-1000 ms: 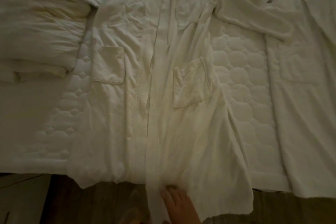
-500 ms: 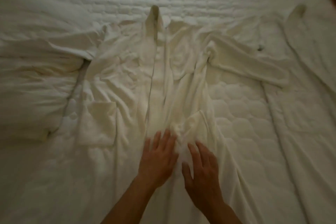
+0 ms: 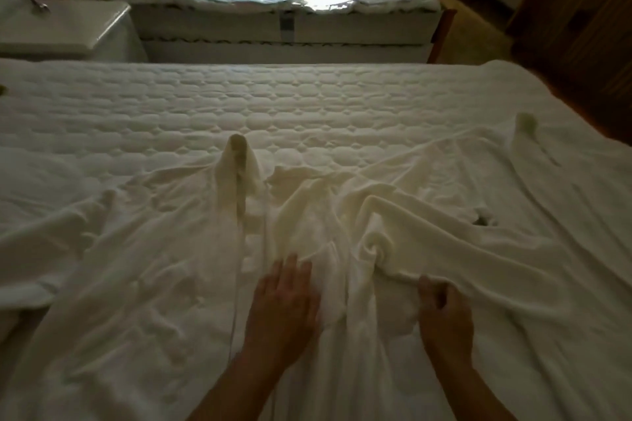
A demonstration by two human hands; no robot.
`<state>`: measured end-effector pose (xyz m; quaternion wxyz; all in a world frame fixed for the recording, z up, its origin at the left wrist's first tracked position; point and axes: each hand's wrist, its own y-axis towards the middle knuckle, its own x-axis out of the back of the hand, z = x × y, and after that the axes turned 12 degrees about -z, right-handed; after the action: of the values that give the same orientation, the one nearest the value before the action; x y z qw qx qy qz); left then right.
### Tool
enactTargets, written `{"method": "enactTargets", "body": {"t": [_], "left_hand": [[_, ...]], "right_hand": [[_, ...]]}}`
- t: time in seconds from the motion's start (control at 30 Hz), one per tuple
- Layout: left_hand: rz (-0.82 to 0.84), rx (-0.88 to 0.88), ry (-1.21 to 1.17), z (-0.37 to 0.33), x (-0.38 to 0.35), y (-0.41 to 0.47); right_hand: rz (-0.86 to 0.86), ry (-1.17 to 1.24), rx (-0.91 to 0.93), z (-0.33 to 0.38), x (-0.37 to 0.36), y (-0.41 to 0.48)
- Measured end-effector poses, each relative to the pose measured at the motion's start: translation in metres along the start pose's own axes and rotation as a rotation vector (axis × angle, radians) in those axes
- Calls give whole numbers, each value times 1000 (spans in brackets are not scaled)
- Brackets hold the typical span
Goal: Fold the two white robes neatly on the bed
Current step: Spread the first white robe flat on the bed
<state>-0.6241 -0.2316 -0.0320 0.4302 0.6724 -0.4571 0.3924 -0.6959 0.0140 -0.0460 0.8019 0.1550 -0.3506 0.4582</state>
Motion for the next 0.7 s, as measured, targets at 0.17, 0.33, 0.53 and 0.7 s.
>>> {"method": "enactTargets", "body": {"t": [0.17,0.33,0.53,0.7], "left_hand": [[222,122,94,9,-43,100],[189,151,110,16,-73,98],[238,172,121,18,-70,105],[352,210,184,7,-59,114]], "right_hand": [[-312,541,-395,-10,-12,27],[-235,651,-565,-20,-12,46],[-445,-30,180,-7,80,115],[127,-189,-2,-9,110,234]]}}
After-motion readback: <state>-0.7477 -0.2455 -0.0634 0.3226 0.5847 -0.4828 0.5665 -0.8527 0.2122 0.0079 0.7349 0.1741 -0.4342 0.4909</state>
